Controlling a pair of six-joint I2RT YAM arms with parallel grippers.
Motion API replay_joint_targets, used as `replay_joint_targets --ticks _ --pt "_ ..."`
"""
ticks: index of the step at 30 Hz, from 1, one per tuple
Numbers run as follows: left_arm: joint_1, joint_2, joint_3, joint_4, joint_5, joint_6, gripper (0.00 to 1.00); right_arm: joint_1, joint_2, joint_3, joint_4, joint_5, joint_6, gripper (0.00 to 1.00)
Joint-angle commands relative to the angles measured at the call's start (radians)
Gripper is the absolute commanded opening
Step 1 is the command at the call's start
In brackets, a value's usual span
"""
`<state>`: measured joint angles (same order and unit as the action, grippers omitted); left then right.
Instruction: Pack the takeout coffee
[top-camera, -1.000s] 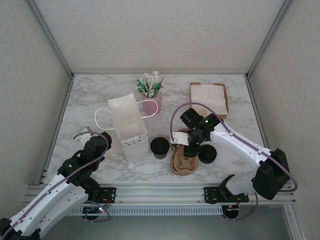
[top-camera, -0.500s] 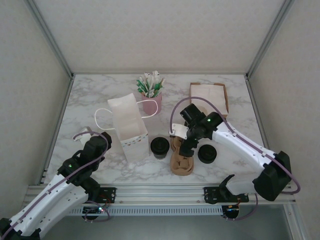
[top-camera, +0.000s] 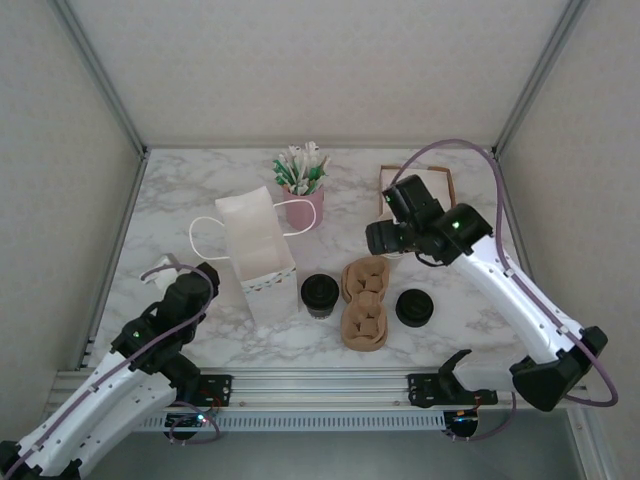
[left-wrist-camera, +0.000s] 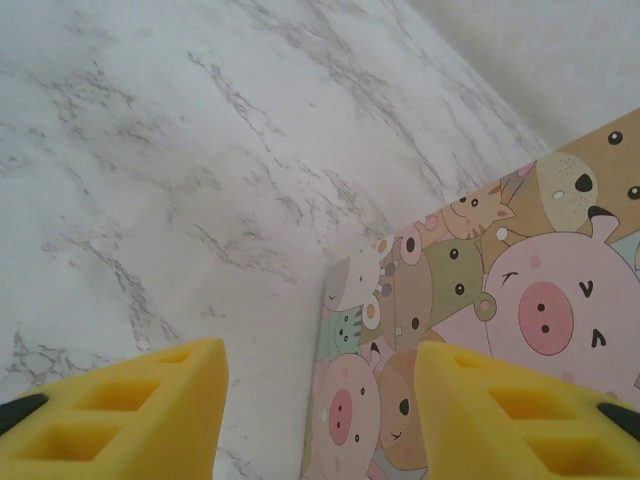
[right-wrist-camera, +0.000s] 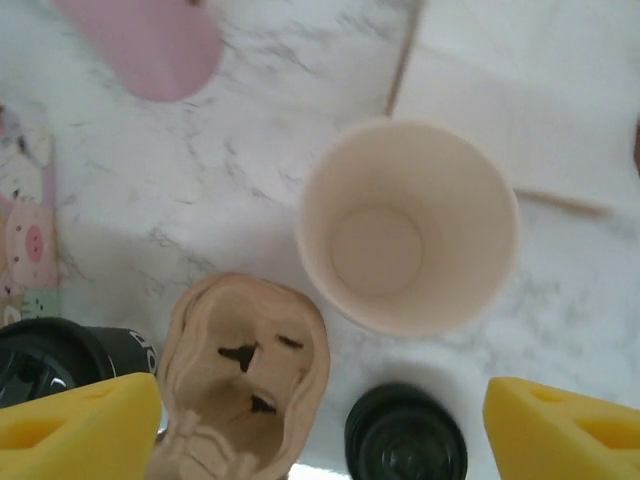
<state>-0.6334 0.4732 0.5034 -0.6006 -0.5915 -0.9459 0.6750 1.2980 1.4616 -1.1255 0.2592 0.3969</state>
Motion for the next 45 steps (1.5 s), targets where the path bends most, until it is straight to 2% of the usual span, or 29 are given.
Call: replay_joint_targets --ticks 1,4,6,8,10,12,22,35,45 --pt "-0.006 -0.018 0.034 -0.053 -0.069 0.001 0.53 0.037 0.098 0.083 -0.254 -0.073 0.392 0.74" --pt "-0.006 -0.029 0.036 -0.065 -0.079 0.001 0.53 0.221 0.174 0.137 -0.333 0.028 0.538 0.68" --pt "-0.006 -0.038 0.040 -0.078 -0.086 0.004 0.54 0.296 0.236 0.171 -0.389 0.058 0.620 0.62" --pt "-0.006 -0.048 0.042 -0.093 -0.099 0.003 0.54 0.357 0.285 0.170 -0.403 0.077 0.694 0.56" --pt "-0.006 -0.056 0.042 -0.104 -0.106 0.002 0.54 0.396 0.332 0.173 -0.403 0.078 0.719 0.54" --pt "-0.005 -0.059 0.042 -0.110 -0.108 0.001 0.55 0.422 0.376 0.173 -0.399 0.093 0.738 0.47" --pt "-0.006 -0.055 0.046 -0.119 -0.089 -0.015 0.55 0.434 0.451 0.046 -0.284 0.066 0.740 0.41" --pt "-0.006 -0.045 0.052 -0.134 -0.092 -0.040 0.56 0.434 0.498 -0.007 -0.302 0.125 0.745 0.42" --pt "-0.006 -0.028 0.057 -0.137 -0.084 -0.054 0.56 0.433 0.509 -0.020 -0.300 0.149 0.749 0.47"
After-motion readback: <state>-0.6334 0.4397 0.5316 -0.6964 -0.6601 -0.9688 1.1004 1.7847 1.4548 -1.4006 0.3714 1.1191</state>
